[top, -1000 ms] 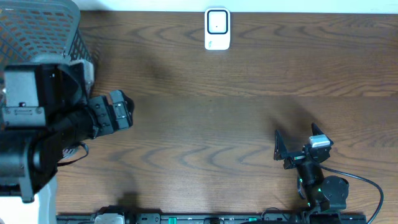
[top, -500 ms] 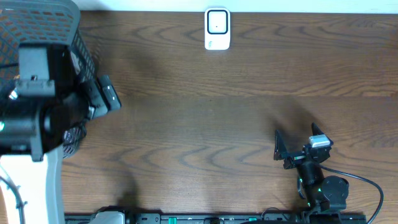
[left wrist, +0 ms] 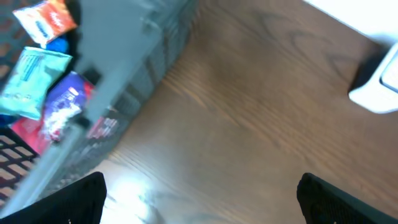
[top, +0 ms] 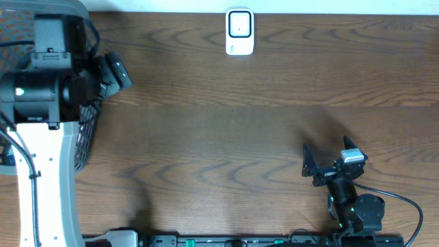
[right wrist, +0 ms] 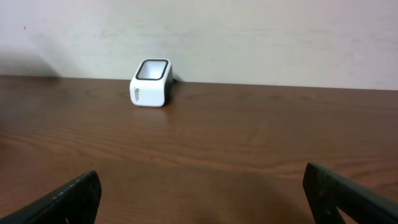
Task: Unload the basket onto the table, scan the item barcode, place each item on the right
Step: 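Move the left gripper left and reach down into the grey basket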
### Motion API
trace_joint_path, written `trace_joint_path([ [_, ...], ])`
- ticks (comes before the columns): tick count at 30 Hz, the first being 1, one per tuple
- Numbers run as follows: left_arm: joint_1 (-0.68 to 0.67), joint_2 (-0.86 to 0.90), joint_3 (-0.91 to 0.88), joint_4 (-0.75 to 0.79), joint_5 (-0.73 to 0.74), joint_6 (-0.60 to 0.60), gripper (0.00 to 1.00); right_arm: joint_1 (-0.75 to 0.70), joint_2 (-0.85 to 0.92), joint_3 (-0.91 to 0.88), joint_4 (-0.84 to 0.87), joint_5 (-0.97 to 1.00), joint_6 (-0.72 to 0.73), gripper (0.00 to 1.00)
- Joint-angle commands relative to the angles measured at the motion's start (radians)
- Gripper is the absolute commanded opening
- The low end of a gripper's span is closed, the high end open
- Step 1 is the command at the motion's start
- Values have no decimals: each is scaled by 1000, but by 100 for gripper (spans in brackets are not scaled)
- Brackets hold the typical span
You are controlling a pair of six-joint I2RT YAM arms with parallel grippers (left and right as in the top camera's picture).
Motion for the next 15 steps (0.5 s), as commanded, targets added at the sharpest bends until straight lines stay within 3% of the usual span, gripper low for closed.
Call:
trace_joint_path([
  [1,77,-3,42,31,-16,-16,98,-13,-6,-3,-2,-9,-7,99],
  [9,294,5,44,221,-17,-61,98,-13,-6,-3,-2,-9,-7,99],
  [15,425,40,43,245,-17,-145,98,-13,-6,-3,-2,-9,-7,99],
])
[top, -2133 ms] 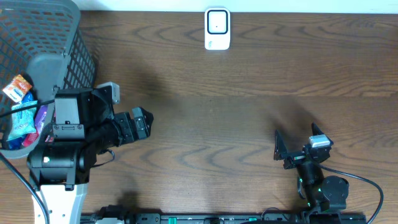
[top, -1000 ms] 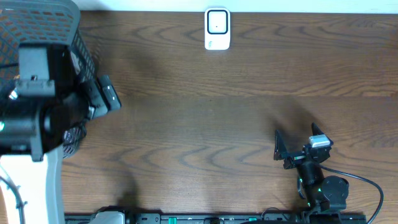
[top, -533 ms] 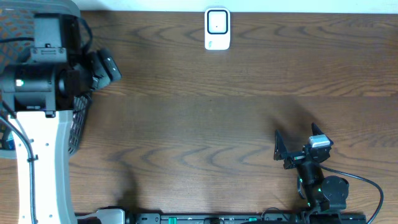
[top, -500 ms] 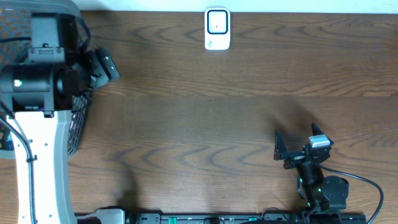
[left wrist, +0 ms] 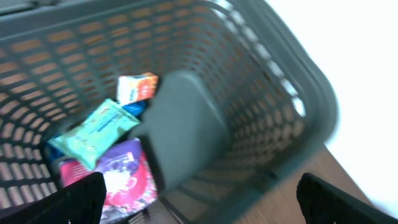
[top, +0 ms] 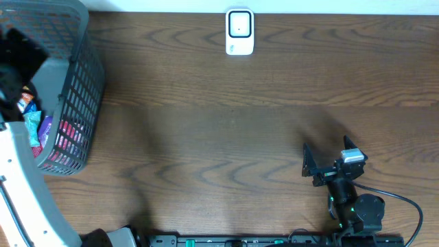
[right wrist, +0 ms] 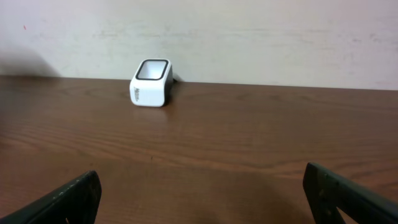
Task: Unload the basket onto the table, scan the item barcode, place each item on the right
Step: 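Move the left gripper left and reach down into the grey basket, then grasp the purple-red snack pack in the basket with the left gripper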
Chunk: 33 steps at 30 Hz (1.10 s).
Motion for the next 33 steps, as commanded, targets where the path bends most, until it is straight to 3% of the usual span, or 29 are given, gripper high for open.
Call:
trace_joint_path([
  [1,52,35,26,3,-13,-50,98,-13,-6,-3,-2,-9,-7,99],
  [16,99,140,25,96,-16,-16,98,-13,-6,-3,-2,-9,-7,99],
  [24,100,200,25,141,-220,-15,98,-13,-6,-3,-2,-9,-7,99],
  [33,104,292,21,134,-230,52,98,-13,-6,-3,-2,-9,-7,99],
])
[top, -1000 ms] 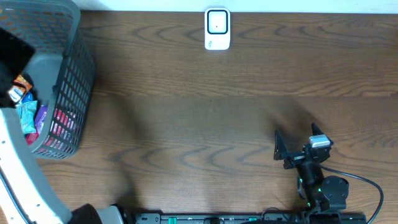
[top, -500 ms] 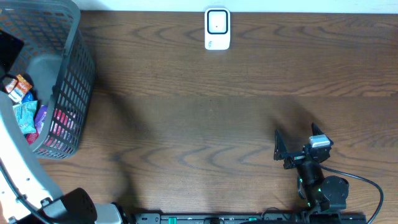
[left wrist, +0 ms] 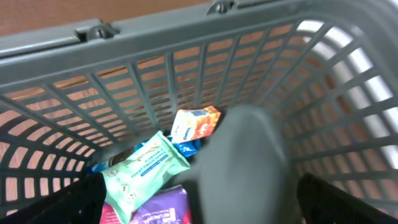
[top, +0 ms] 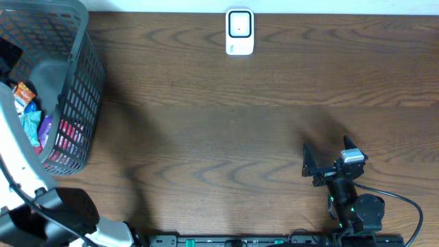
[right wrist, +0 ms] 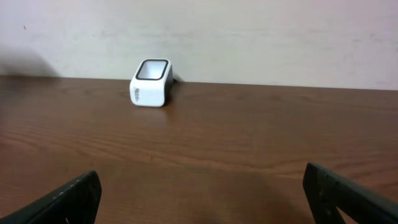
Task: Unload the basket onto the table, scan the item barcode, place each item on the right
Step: 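Grasp the purple-red snack pack in the basket with the left gripper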
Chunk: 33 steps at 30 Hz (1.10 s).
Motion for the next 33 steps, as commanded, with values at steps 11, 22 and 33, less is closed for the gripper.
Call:
trace_joint_path([
  [11,15,139,21,-132,-31,36,88,-13,-6,-3,-2,-10,-7,99],
  [22,15,296,20,-328,85,-61,87,-13,-6,-3,-2,-10,-7,99],
  [33,-6,401,-6,-380,161,-142,77,-13,-6,-3,-2,-10,-7,99],
])
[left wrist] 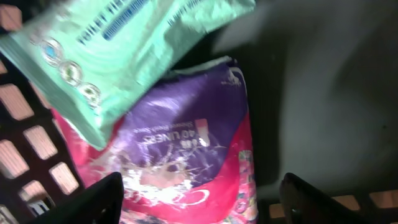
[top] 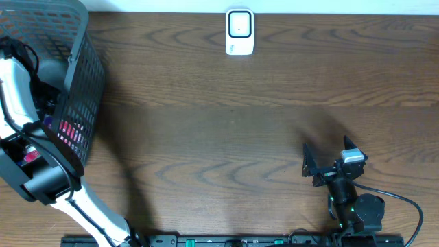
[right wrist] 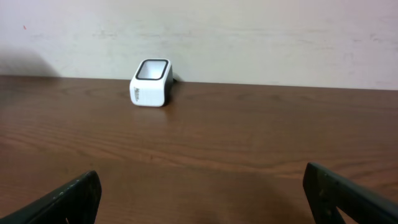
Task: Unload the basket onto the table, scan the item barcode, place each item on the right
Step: 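Grasp the purple-red snack pack in the basket with the left gripper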
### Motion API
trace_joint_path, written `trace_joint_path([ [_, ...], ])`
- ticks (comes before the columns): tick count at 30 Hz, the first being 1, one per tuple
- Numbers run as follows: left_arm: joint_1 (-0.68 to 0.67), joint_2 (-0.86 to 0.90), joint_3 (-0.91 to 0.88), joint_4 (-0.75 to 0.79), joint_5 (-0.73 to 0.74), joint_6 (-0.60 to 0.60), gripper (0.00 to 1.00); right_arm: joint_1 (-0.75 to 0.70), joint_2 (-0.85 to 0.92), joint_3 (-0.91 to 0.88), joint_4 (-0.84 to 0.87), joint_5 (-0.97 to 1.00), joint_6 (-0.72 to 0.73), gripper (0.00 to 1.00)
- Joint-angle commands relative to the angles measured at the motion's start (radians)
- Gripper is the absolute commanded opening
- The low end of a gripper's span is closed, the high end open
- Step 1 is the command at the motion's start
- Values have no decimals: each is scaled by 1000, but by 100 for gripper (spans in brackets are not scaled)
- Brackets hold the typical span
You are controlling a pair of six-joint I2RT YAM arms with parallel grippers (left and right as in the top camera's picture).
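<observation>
Close under my left gripper (left wrist: 199, 200) lies a purple and pink packet (left wrist: 186, 149). The gripper is open, a finger to each side of the packet's lower end, with nothing gripped. A green packet (left wrist: 118, 43) overlaps the purple one's top. Both lie inside the grey mesh basket (top: 86, 82) at the table's far left, where my left arm (top: 20, 103) reaches in and hides the gripper from the overhead view. The white barcode scanner (top: 239, 31) stands at the table's back edge, also in the right wrist view (right wrist: 150, 83). My right gripper (top: 314, 167) rests open near the front right.
The basket's mesh floor (left wrist: 25, 143) shows beside the packets, and a red packet (top: 67, 130) shows through its side wall. Bare brown wood (top: 226, 137) stretches between the basket, the scanner and my right arm. A pale wall (right wrist: 249, 37) rises behind the scanner.
My left gripper was above the basket, looking down on its rim and contents. Now it is low inside the basket, close over the purple packet. The right arm has not moved.
My left gripper was open over the table beside the basket's wall. It then stood over the basket's opening, then higher above its inside with the packets in sight, and now sits down among them. The right gripper stayed open and still throughout.
</observation>
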Motion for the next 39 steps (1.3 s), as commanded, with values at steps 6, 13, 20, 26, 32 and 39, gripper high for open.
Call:
trace_joint_path([
  [6,-29,25,-104,3,-113,-174,74,-13,-6,-3,-2,-9,-7,99],
  [13,-32,25,-194,112,-164,-175,74,-13,-6,-3,-2,-9,-7,99],
  [20,-33,25,-244,145,-163,-174,57,-13,-6,-3,-2,-9,-7,99],
  [26,-33,21,-210,122,-125,-89,7,-13,-6,-3,-2,-9,-7,99],
  [32,-33,-58,-87,73,-21,-3,7,-13,-6,-3,-2,-9,-7,99],
  [39,-33,-344,-3,111,111,10,8,-13,-6,-3,-2,-9,-7,99],
])
